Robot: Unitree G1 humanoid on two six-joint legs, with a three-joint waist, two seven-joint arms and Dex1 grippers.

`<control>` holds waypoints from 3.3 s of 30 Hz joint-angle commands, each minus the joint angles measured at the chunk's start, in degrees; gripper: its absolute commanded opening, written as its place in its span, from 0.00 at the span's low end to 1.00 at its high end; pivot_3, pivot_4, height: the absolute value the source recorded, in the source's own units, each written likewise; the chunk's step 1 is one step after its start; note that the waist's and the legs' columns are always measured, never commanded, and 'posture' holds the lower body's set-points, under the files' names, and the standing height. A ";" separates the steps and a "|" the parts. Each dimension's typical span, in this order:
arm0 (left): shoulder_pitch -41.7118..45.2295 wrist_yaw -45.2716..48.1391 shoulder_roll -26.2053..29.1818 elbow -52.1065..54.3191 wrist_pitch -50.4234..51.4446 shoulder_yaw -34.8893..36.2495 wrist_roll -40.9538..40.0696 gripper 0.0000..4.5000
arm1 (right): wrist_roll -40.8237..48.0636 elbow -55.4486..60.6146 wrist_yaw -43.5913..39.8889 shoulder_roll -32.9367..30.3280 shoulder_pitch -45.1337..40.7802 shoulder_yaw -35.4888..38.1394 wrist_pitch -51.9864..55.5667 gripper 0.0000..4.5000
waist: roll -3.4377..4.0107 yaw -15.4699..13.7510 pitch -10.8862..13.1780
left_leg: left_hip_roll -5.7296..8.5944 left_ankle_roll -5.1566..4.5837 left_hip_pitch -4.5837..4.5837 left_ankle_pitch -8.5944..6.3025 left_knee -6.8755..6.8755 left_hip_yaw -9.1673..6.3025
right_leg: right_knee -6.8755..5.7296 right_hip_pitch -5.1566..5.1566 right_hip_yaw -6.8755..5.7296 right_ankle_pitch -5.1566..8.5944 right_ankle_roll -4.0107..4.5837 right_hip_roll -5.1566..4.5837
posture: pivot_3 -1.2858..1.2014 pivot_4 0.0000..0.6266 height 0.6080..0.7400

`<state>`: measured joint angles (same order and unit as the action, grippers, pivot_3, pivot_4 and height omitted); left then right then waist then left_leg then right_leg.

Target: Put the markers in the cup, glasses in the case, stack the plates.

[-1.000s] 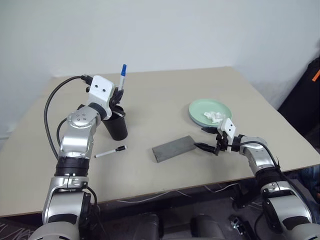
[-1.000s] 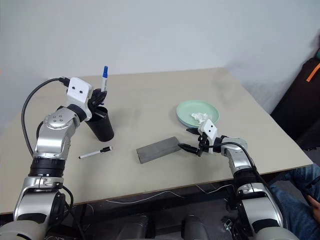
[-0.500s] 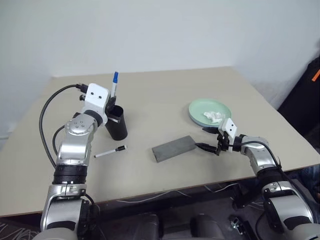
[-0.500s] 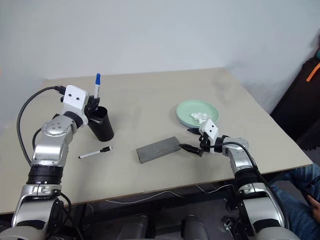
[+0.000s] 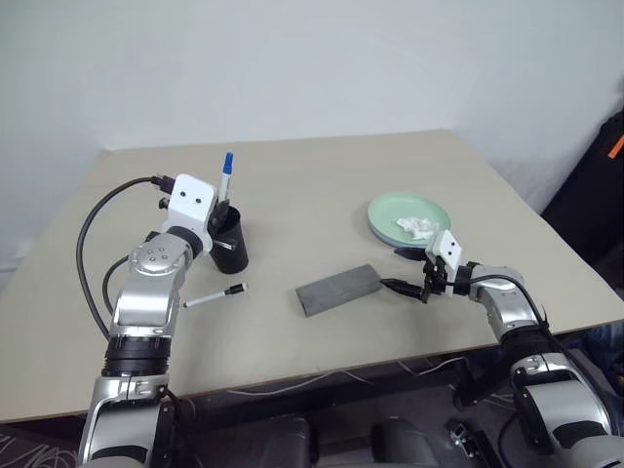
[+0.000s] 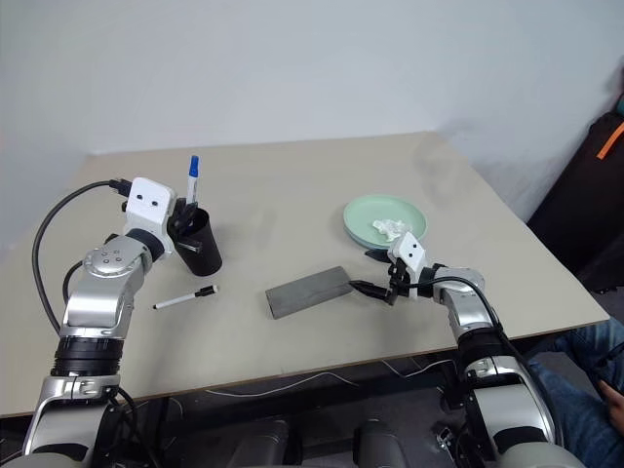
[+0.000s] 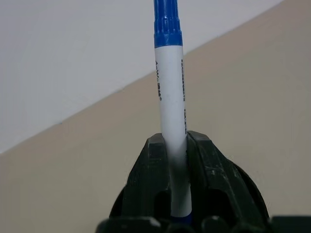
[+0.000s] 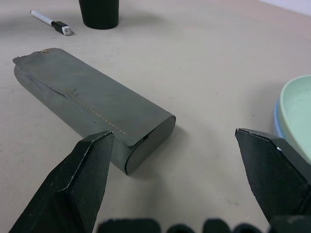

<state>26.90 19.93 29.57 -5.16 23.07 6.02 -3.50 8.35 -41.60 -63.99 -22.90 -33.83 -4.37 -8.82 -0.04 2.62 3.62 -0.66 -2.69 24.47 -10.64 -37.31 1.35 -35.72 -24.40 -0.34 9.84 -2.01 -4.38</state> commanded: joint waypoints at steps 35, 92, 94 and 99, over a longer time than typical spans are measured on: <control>-4.87 47.58 37.09 12.70 13.33 -10.20 -13.95 0.99 | -0.18 -1.76 -0.07 1.01 -4.58 0.09 -1.68 0.97 | 0.08 0.30 0.05 | -0.33 0.03 0.05 -0.02 0.43 0.25 | 0.08 -0.41 0.01 -0.03 0.16 -0.01 | 0.52 0.00 0.99; 20.13 65.18 19.94 -39.55 -10.51 -34.57 21.94 0.01 | -0.32 -3.00 1.70 1.19 -4.52 0.19 -3.09 0.97 | 0.09 0.00 -0.09 | -1.09 0.17 0.05 0.09 0.30 1.25 | -0.14 -0.80 0.30 -0.27 0.48 0.35 | 0.52 0.00 0.99; 19.81 64.93 19.80 -39.42 -10.52 -34.52 22.09 0.01 | -0.37 -3.05 1.82 1.23 -4.58 0.18 -3.16 0.97 | 0.12 0.01 -0.10 | -1.09 0.17 0.05 0.09 0.30 1.25 | -0.14 -0.80 0.30 -0.28 0.50 0.35 | 0.52 0.00 0.99; 18.96 63.57 19.46 -38.93 -11.25 -34.03 22.42 0.01 | -0.39 -3.14 1.86 1.35 -4.78 0.11 -3.23 0.97 | 0.27 0.00 -0.19 | -1.09 0.17 0.04 0.09 0.30 1.22 | -0.15 -0.78 0.27 -0.32 0.52 0.35 | 0.52 0.00 0.99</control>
<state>47.33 83.75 49.72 -43.66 12.08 -27.40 17.39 7.73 -46.06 -62.33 -21.24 -37.42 -5.34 -11.10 0.23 2.62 3.43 -1.75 -2.52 24.51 -10.56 -37.02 2.56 -35.86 -25.17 -0.08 9.52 -1.49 -4.03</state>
